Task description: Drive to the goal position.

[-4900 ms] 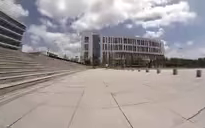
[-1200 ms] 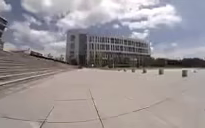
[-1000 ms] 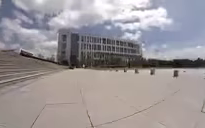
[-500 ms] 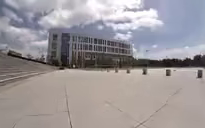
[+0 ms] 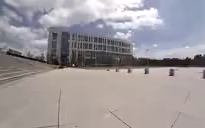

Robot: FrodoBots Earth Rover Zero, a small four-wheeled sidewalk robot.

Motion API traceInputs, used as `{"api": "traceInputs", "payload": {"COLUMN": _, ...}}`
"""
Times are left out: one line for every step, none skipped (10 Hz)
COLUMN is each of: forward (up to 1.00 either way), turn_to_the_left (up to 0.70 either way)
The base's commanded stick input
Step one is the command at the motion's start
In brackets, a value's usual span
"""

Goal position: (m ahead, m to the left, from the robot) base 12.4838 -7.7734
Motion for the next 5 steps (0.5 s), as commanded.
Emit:
{"api": "traceInputs", "payload": {"forward": 0.70, "turn_to_the_left": -0.35}}
{"api": "traceInputs", "payload": {"forward": 0.70, "turn_to_the_left": -0.35}}
{"api": "traceInputs", "payload": {"forward": 0.70, "turn_to_the_left": -0.35}}
{"api": "traceInputs", "payload": {"forward": 0.70, "turn_to_the_left": -0.35}}
{"api": "traceInputs", "payload": {"forward": 0.70, "turn_to_the_left": -0.35}}
